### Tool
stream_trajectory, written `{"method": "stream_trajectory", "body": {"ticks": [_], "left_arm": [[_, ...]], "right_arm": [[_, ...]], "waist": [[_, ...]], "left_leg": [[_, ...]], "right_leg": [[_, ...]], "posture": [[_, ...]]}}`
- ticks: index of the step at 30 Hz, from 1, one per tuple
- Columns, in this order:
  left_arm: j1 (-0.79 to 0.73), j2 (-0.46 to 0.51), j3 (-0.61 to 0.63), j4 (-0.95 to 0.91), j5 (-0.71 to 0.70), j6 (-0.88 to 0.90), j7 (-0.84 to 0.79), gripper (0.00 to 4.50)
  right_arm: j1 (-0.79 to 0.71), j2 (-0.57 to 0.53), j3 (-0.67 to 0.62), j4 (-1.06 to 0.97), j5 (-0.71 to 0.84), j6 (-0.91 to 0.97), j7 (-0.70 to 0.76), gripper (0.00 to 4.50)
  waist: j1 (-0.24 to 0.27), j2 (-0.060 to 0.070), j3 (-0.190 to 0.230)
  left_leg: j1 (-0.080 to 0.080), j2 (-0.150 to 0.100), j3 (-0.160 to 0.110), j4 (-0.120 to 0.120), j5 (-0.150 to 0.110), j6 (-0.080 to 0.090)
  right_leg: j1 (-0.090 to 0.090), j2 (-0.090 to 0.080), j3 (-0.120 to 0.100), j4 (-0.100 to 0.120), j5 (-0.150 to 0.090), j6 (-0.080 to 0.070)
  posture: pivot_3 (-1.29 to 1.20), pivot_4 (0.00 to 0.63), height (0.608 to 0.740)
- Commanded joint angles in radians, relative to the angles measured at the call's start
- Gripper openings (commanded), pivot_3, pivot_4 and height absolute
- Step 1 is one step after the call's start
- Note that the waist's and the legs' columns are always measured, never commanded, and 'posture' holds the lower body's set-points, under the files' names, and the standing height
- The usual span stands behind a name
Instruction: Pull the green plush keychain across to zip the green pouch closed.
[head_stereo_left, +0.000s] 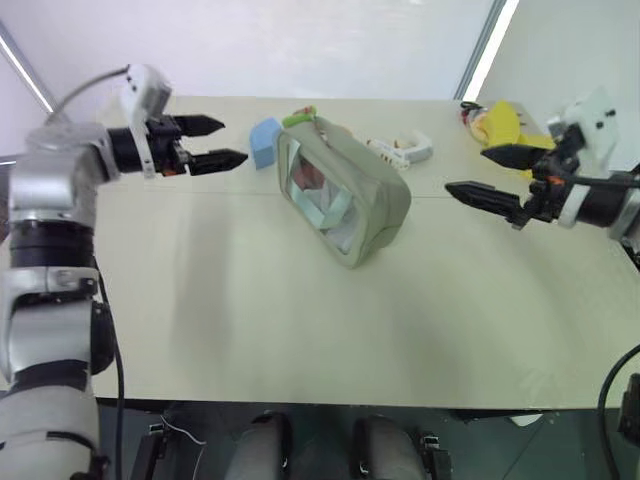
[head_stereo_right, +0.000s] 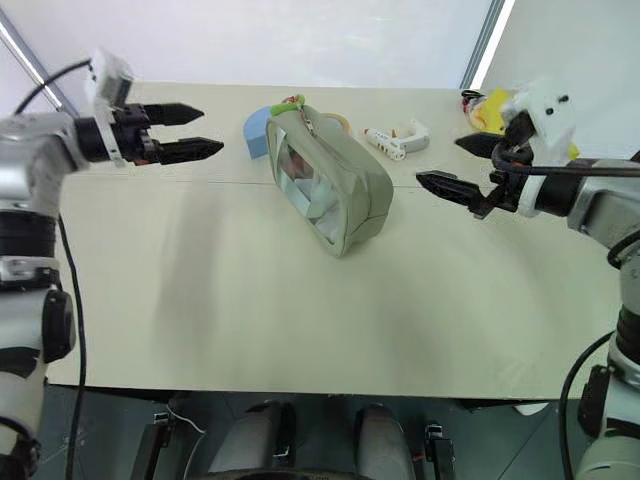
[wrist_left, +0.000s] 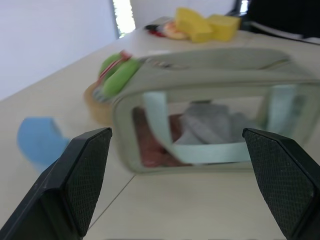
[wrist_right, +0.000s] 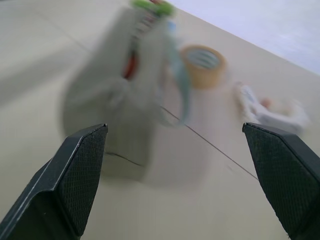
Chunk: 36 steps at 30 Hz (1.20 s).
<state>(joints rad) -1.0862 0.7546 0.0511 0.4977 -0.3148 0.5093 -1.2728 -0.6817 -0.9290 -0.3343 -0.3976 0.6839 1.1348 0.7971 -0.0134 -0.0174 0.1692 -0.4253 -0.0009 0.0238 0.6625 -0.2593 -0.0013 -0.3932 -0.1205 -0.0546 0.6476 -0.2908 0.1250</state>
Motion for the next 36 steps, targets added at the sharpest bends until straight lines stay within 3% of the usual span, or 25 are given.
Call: {"method": "stream_trajectory", "body": {"ticks": [1,14,19,25,33,36], "left_arm": [[-0.017,0.013,-0.009,-0.002,0.010,-0.033,-0.016,4.48],[0.001,-0.011,-0.001,-0.015,0.010,-0.066,0.023,4.48],[0.037,-0.013,0.001,-0.124,-0.041,0.028,0.000,4.48],[0.111,-0.046,-0.003,-0.322,-0.092,0.097,0.054,4.48],[0.166,-0.048,0.001,-0.379,-0.098,0.100,0.126,4.48],[0.193,-0.039,0.008,-0.411,-0.103,0.105,0.149,4.50]], "right_arm": [[-0.042,0.004,0.003,-0.035,0.048,0.019,-0.030,4.50],[-0.096,-0.003,0.102,-0.016,-0.006,0.021,-0.179,4.50],[-0.217,0.147,0.193,-0.013,-0.007,0.072,-0.298,4.50],[-0.393,0.442,0.388,0.175,-0.141,0.037,-0.459,4.50],[-0.380,0.509,0.642,0.390,-0.355,-0.178,-0.385,4.50],[-0.387,0.498,0.662,0.426,-0.400,-0.226,-0.338,3.70]], "waist": [[0.001,0.000,0.000],[0.001,-0.001,0.000],[-0.005,-0.001,0.000],[-0.007,0.000,0.000],[-0.003,0.000,0.000],[-0.008,0.000,0.000]], "left_leg": [[0.000,0.000,0.000,0.000,-0.002,0.003],[-0.002,0.000,0.000,0.001,0.000,0.000],[-0.002,0.000,0.000,0.001,0.000,0.000],[-0.002,0.001,0.000,0.001,0.001,-0.002],[-0.003,-0.001,0.000,0.001,0.001,-0.002],[-0.003,0.000,-0.001,0.001,0.001,-0.002]], "right_leg": [[0.000,0.000,0.000,0.000,0.000,0.000],[-0.003,-0.001,0.000,0.001,0.000,0.000],[-0.004,0.000,0.001,0.002,0.000,0.000],[-0.005,0.000,0.002,0.003,0.000,0.000],[-0.005,-0.001,0.002,0.004,0.000,0.000],[-0.005,0.000,0.002,0.004,0.000,0.000]], "posture": [[0.00,0.150,0.740],[0.00,0.150,0.740],[0.00,0.150,0.740],[0.00,0.150,0.740],[0.00,0.150,0.740],[0.00,0.150,0.740]]}}
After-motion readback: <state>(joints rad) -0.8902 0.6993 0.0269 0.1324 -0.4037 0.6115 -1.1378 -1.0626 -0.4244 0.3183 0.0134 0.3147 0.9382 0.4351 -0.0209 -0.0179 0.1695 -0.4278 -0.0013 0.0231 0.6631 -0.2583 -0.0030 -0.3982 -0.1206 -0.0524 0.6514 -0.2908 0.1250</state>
